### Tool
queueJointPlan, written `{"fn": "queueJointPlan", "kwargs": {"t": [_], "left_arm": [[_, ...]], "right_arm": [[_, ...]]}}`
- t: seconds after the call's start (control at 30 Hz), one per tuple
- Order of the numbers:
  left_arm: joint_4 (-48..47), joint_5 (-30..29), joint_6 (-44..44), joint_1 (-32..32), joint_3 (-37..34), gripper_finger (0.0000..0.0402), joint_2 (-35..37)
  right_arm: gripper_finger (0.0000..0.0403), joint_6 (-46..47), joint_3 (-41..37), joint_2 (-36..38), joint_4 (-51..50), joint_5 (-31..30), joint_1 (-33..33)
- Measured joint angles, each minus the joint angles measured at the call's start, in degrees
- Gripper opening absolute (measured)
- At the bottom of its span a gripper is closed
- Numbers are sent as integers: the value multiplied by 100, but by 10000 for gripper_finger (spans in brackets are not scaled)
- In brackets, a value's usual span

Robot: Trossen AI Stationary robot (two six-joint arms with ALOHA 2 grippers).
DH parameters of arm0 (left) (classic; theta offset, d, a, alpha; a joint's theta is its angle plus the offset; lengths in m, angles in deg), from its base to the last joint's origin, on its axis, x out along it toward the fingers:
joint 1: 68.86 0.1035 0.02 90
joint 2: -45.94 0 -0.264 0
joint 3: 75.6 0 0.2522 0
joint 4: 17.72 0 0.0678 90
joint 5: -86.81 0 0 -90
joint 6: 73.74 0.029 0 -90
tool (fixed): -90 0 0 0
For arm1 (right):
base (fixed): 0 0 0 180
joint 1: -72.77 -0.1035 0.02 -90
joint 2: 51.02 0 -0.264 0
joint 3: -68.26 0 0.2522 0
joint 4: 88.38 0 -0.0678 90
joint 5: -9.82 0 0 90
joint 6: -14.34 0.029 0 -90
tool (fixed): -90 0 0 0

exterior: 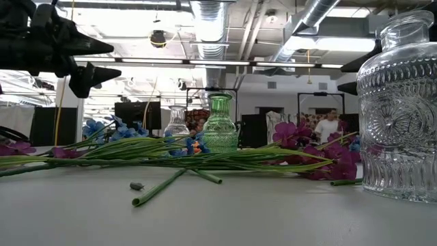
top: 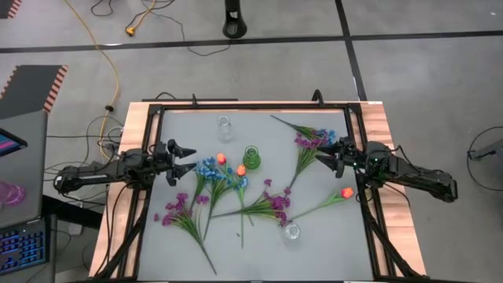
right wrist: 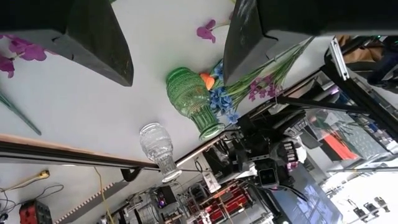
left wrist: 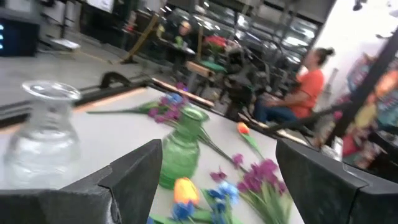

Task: Sort flowers into vase by color
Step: Put the middle blue flowers into the top transparent vase

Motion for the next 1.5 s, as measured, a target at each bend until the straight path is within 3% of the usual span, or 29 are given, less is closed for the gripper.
{"fn": "queueJointPlan", "kwargs": {"t": [0.23,0.43,0.67,0.93,1.27,1.5], "left_arm": [[9,-305,-10,0,186,302,-214],[-69,-283,-273,0,444,302,-942],[-439,241,-652,0,914,302,-2134],[-1581,986,-1036,-61,1933,302,-3465],[-2189,1164,-1836,-877,3132,302,-5068],[-2333,1161,-3009,-1351,3654,302,-6153]], "right_arm": [[276,2,10,2,9,0,0],[276,1,10,1,9,0,2],[276,2,12,2,9,0,2],[276,2,17,2,8,-2,1],[276,2,17,2,8,-2,2],[276,2,17,2,7,-2,2]]}}
